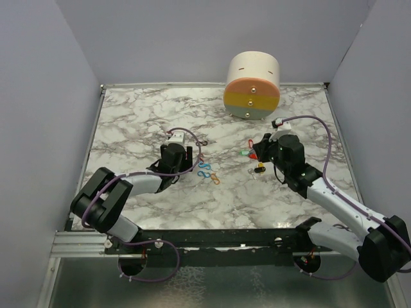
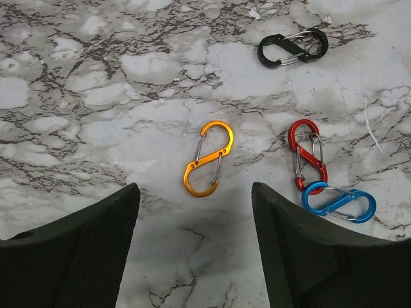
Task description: Put the keys on the keyring
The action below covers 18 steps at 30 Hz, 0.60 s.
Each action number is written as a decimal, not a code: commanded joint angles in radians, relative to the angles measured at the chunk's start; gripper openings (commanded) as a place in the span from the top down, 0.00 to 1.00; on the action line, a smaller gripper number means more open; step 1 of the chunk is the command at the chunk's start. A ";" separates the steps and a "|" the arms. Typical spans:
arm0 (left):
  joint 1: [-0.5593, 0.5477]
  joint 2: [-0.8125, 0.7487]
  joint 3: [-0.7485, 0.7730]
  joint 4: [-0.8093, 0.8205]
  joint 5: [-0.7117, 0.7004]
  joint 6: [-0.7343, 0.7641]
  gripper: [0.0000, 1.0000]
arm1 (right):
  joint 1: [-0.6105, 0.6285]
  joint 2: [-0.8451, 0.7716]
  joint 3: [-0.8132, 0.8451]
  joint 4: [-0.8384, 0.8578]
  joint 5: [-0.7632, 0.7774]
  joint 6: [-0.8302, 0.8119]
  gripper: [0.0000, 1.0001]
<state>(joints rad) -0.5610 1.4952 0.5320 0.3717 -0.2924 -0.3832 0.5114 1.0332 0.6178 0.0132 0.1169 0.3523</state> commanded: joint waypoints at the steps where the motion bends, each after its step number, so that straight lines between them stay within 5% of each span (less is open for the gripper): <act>1: -0.023 0.050 0.036 0.053 -0.063 0.044 0.28 | 0.007 -0.023 -0.001 -0.004 -0.023 -0.017 0.99; 18: -0.036 0.139 0.072 0.062 -0.086 0.071 0.36 | 0.008 -0.034 -0.004 -0.004 -0.021 -0.019 0.99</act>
<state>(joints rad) -0.5915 1.6173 0.5835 0.4259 -0.3603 -0.3241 0.5117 1.0218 0.6178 0.0029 0.1139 0.3428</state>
